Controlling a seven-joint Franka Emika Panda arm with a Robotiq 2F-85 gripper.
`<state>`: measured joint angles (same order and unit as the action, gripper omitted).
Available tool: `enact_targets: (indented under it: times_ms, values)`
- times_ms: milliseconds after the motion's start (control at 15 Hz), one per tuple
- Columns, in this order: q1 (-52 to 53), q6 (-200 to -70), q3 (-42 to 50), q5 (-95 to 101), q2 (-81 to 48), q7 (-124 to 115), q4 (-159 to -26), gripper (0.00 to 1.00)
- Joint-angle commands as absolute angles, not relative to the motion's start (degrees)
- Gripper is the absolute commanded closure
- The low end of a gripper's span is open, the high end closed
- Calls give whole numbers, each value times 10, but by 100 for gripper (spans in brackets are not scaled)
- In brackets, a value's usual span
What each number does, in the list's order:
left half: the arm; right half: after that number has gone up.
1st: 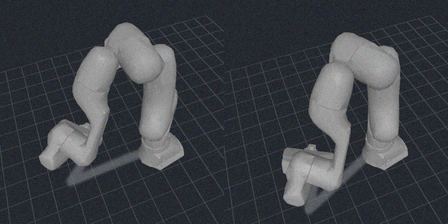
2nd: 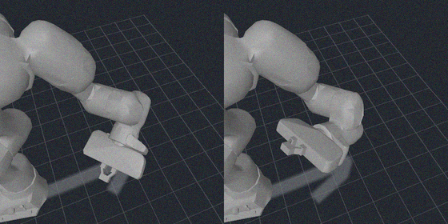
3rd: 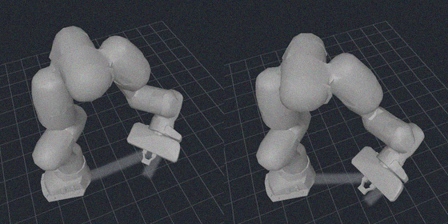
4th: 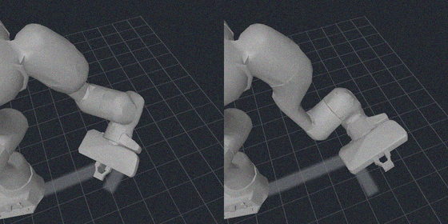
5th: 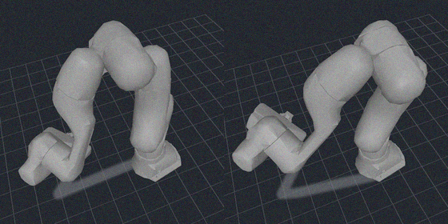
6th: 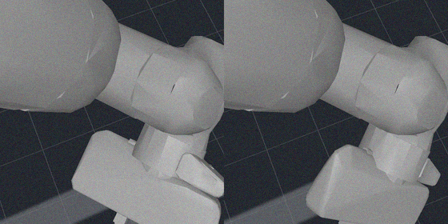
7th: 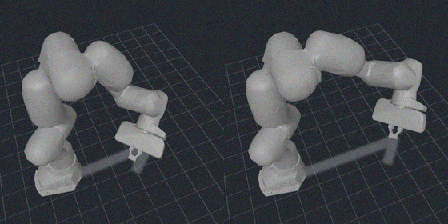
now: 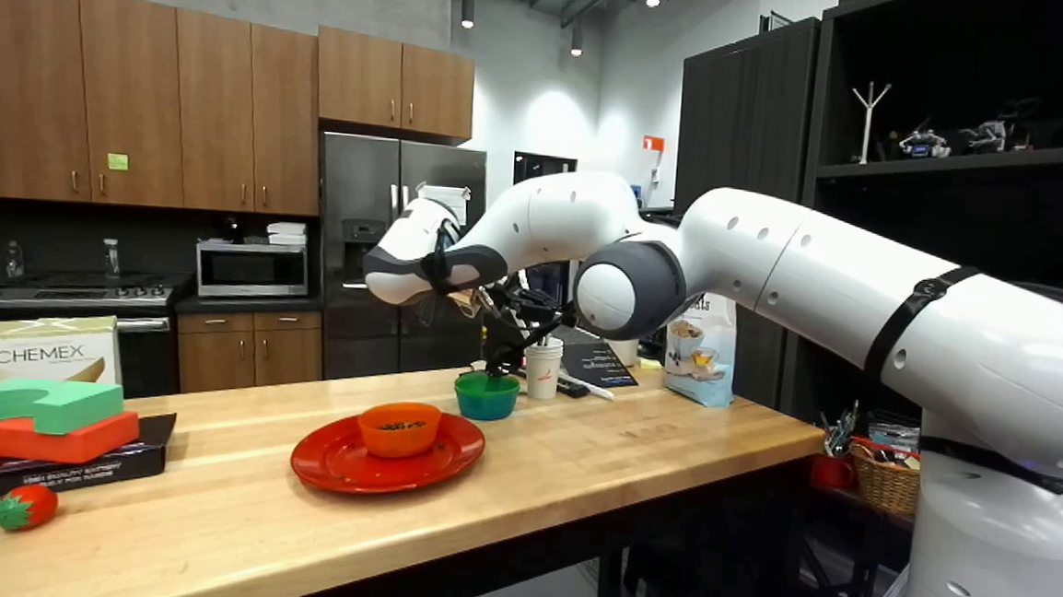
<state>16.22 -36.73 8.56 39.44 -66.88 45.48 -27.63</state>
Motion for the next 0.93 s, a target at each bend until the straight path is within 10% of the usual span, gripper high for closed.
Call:
enact_targets:
  times_ms: [0,867]
  values:
    - [157,-393,81,398,-674,447,-263,99]
    - [130,-424,55,297,-676,463,-244,99]
